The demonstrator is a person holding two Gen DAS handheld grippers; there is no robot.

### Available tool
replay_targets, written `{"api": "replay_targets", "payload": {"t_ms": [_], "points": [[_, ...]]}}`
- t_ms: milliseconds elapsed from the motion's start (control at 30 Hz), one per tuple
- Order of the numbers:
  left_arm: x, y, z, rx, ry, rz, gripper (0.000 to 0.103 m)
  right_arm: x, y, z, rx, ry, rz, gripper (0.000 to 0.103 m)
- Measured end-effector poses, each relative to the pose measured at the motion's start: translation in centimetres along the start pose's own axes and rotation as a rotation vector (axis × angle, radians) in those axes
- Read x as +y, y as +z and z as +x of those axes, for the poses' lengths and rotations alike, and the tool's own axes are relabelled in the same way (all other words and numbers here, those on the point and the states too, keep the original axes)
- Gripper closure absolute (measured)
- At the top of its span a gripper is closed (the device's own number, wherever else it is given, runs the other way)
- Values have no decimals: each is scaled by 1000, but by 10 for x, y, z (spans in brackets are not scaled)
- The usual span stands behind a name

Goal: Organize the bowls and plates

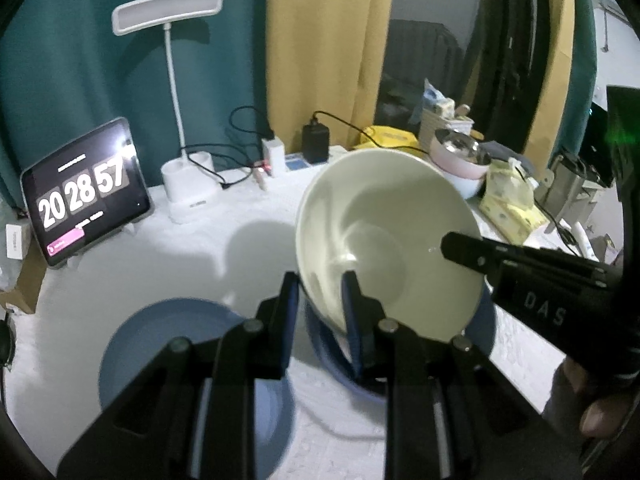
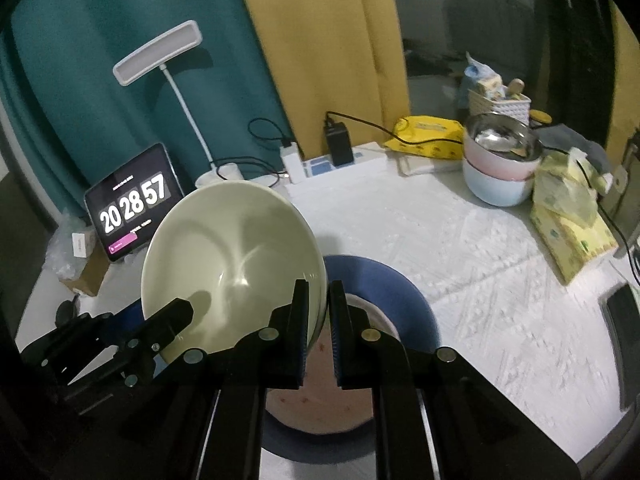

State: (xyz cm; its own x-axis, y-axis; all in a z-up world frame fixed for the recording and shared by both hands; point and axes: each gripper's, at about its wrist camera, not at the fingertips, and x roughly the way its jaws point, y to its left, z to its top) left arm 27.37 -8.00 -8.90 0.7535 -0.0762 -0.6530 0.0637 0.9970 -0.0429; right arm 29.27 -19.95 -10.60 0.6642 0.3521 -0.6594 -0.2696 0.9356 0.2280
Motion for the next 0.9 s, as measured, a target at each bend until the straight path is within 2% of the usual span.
{"api": "replay_targets", "payload": {"t_ms": [467, 900], "points": [[-28, -15, 10, 44, -17, 41, 81, -31, -22, -5, 26, -21, 41, 92], [-33, -28, 30, 111, -7, 61, 81, -42, -36, 13, 96, -35, 55, 92]]}}
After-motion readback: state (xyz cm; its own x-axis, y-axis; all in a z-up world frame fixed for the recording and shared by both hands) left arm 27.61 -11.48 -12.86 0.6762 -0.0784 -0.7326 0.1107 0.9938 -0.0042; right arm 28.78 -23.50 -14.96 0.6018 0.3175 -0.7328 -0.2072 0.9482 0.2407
